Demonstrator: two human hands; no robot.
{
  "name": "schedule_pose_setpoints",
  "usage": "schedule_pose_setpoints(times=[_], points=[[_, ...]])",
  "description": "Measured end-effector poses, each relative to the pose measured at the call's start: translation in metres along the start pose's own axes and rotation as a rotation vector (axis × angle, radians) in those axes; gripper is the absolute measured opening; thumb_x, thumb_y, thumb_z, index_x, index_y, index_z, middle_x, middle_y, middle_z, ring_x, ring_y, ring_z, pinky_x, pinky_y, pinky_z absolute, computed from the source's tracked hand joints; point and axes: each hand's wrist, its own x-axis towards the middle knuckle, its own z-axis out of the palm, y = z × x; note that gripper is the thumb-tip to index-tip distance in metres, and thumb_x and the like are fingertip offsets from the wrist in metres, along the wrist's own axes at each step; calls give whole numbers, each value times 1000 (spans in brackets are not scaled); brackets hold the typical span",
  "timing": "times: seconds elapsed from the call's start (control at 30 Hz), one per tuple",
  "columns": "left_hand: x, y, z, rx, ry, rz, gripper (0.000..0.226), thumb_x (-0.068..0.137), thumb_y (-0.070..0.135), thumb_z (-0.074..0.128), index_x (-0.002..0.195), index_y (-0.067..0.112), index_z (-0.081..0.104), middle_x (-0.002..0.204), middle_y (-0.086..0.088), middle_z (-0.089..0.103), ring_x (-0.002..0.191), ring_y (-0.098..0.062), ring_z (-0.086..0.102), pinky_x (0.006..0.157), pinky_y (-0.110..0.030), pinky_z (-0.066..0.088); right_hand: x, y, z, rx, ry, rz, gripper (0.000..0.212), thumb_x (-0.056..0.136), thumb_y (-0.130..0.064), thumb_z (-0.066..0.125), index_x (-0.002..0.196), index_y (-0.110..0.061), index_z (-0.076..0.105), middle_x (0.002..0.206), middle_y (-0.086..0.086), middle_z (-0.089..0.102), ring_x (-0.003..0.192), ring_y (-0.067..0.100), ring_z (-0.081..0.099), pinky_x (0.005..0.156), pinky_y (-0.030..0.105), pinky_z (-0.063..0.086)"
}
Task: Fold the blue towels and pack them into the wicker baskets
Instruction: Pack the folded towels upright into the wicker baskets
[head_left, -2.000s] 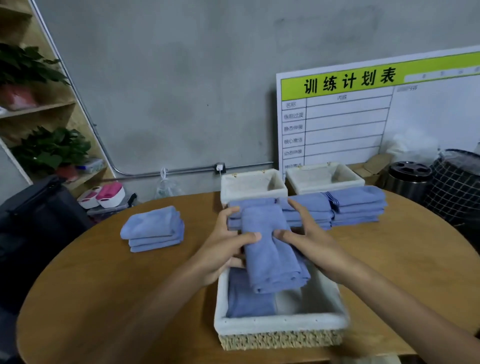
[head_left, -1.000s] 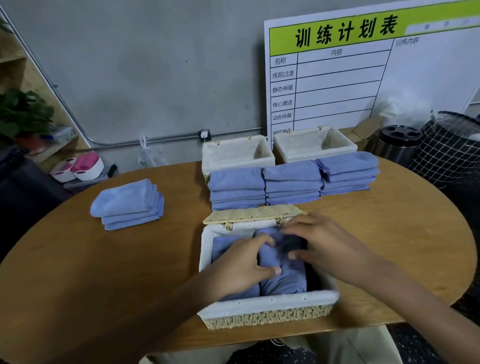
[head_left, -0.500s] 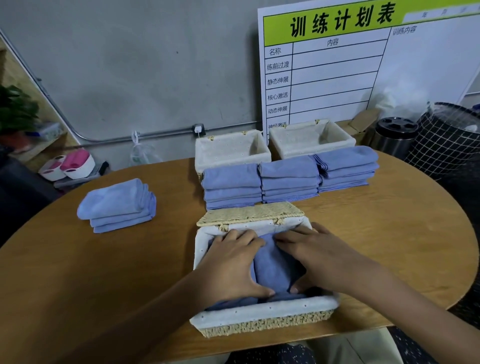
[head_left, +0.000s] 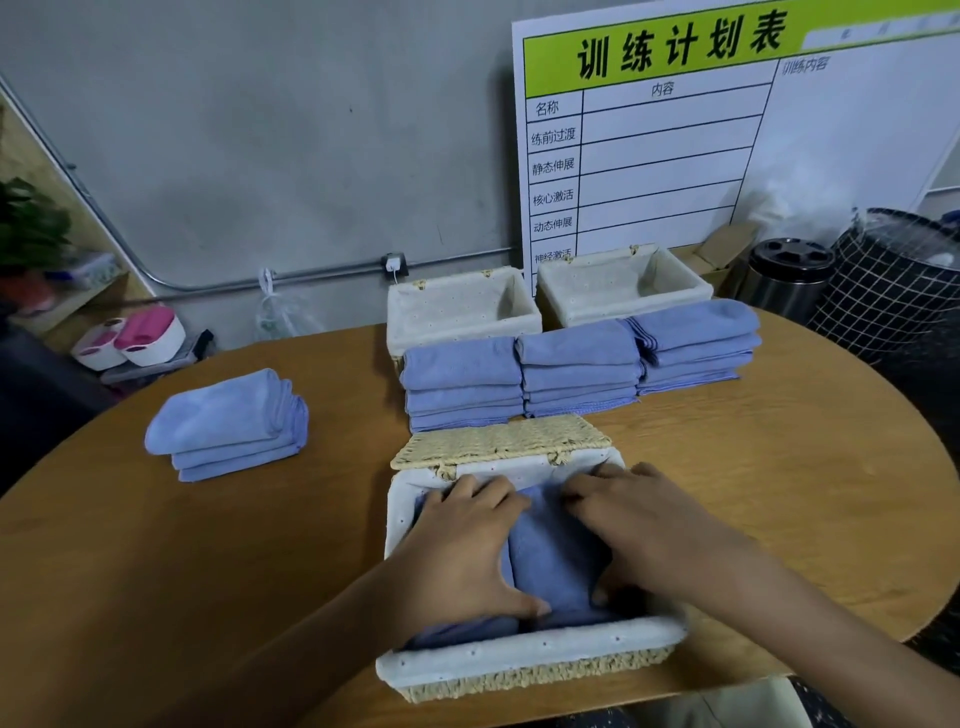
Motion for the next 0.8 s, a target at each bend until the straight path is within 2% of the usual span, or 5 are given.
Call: schedule_pose_setpoints(times=[0.13, 0.23, 0.37, 0.57, 0.8], points=[[3, -19, -56, -459, -140, 3, 46, 82, 57, 72, 118, 28, 70, 110, 10, 69, 96, -4, 64, 88, -31, 52, 2, 30, -32, 385, 124, -25, 50, 74, -54, 79, 118, -33, 69, 117, -18, 68, 106, 3, 60, 84, 28, 46], [24, -52, -99, -598, 119, -92, 11, 94, 30, 66, 97, 27, 76, 88, 9, 76, 76, -8, 71, 79, -35, 59, 28, 39, -48, 780, 462, 57, 17, 83, -41, 77, 96, -30, 75, 98, -22, 71, 84, -1, 63, 79, 24, 51], [84, -110, -105, -329, 361, -216, 20, 99, 20, 56, 108, 21, 74, 106, 5, 75, 96, -12, 68, 89, -34, 54, 87, 34, -47, 876, 624, 180, 6, 92, -32, 67, 89, -28, 69, 88, -13, 69, 83, 8, 61, 78, 33, 52], [153, -147, -80, -1, 208, -231, 26, 99, 24, 57, 123, 18, 65, 124, -3, 62, 113, -23, 58, 92, -39, 49, 129, 24, -14, 749, 399, 247, 20, 96, -41, 54, 103, -25, 65, 97, -5, 69, 95, 19, 63, 86, 38, 51], [167, -162, -83, 77, 42, -146, 43, 89, 51, 66, 124, 27, 61, 109, 6, 50, 105, -16, 49, 79, -35, 45, 135, 24, -1, 616, 461, 251, 29, 99, -48, 48, 108, -23, 61, 105, -2, 66, 101, 19, 60, 86, 34, 43]])
